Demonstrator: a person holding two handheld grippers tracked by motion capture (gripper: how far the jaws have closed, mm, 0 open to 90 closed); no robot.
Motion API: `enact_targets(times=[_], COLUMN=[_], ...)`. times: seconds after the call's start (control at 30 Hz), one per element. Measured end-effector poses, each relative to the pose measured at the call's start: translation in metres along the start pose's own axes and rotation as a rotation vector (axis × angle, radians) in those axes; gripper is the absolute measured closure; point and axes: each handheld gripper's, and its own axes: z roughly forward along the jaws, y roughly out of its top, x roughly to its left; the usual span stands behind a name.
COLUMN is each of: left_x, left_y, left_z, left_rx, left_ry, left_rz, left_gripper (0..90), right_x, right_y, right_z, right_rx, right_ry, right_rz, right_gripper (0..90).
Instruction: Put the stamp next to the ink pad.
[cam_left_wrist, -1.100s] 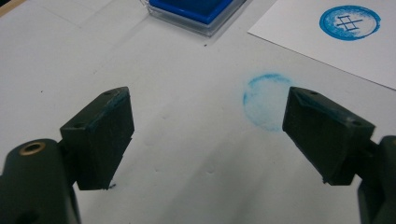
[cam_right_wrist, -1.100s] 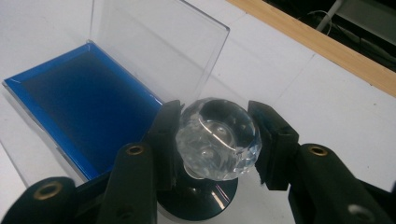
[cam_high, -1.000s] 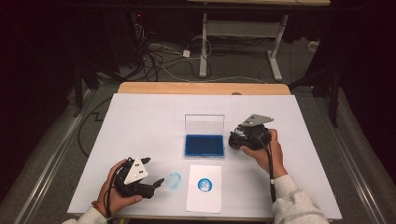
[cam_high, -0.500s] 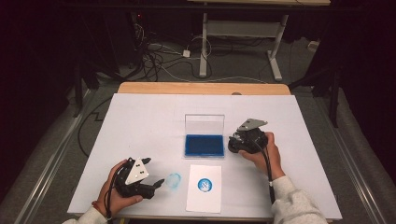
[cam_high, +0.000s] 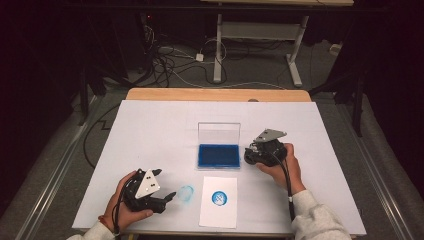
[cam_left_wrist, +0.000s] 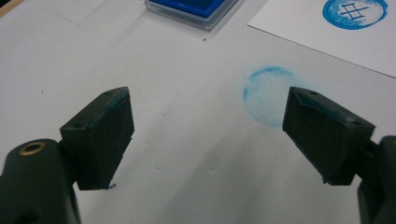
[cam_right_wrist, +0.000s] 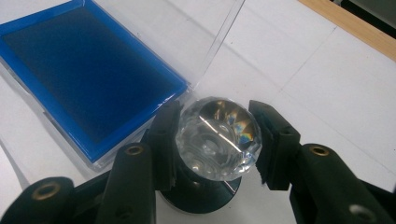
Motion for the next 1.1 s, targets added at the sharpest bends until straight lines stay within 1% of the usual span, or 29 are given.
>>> enact_targets(times=[0.2,0.63,0.7,0.77,0.8,1.0,1.1], left_x=[0.0,-0.001,-0.001,-0.001,-0.001,-0.001,-0.001], left_y=[0.0,0.001,0.0,0.001,0.001,0.001,0.001], left_z=[0.0,0.001,0.001,0.001,0.001,0.001,0.001], left_rx=[0.002,0.01,0.006,0.007,0.007,0.01,0.011], left_ry=[0.003,0.008,0.003,0.005,0.006,0.009,0.009], left_rz=[0.0,0.005,0.004,0.007,0.006,0.007,0.007], left_gripper=[16.4,16.4,16.4,16.4,16.4,16.4,16.4], right_x=[0.001,0.0,-0.001,-0.002,-0.003,-0.005,-0.005], right_y=[0.0,0.002,0.003,0.004,0.004,0.008,0.01], right_z=[-0.002,-0.009,-0.011,-0.015,-0.016,-0.024,-0.027], right_rx=[-0.002,-0.041,-0.058,-0.094,-0.101,-0.15,-0.175], right_ry=[0.0,-0.001,0.004,0.005,0.007,-0.022,-0.022], right_rz=[-0.002,0.01,0.016,0.025,0.033,0.036,0.037], right_gripper=[56.3,53.0,52.2,50.8,49.9,41.6,37.6])
